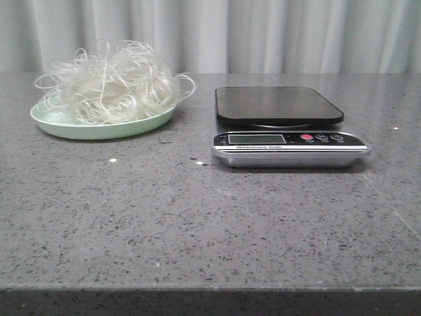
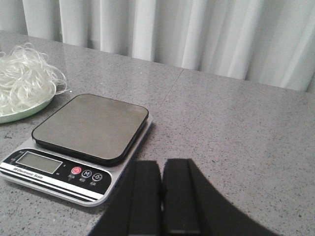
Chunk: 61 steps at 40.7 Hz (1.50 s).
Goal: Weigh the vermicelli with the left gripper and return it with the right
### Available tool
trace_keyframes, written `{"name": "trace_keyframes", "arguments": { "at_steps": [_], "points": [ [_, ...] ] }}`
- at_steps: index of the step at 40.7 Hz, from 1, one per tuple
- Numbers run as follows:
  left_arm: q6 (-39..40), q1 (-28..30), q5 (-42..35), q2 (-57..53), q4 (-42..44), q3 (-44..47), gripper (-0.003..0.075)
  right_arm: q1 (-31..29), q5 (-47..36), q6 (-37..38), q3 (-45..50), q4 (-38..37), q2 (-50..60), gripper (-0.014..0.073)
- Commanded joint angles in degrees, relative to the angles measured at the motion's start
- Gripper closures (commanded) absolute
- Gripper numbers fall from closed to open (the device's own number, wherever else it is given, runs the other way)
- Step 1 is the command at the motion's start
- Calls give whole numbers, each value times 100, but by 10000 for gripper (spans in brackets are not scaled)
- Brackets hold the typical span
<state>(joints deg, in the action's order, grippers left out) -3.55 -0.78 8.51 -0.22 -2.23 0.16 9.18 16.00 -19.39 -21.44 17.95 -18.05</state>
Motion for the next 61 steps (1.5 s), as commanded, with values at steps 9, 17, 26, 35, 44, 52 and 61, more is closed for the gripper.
{"name": "trace_keyframes", "arguments": {
  "at_steps": [9,17,26,35,44,52,61],
  "points": [
    [61,3,-446,-112,-22,37,584,-51,-585,2396,-128,-2172,-15,442],
    [61,3,-446,-112,-22,37,584,-540,-592,2404,53,-2015,69,442],
    [61,3,-446,-112,-22,37,584,-1047,-664,2404,604,-1945,731,442],
    [61,3,-446,-112,-22,37,584,-1089,-1024,2404,1451,-1795,1426,442],
    [61,3,-446,-112,-22,37,584,-1123,-1396,2404,2166,-1676,1963,442],
    [61,3,-446,-112,-22,37,584,-1123,-1387,2404,2258,-1611,1963,442],
    [61,3,-446,-112,-22,37,584,-1123,-1562,2404,2258,-1611,1963,442]
  ]
}}
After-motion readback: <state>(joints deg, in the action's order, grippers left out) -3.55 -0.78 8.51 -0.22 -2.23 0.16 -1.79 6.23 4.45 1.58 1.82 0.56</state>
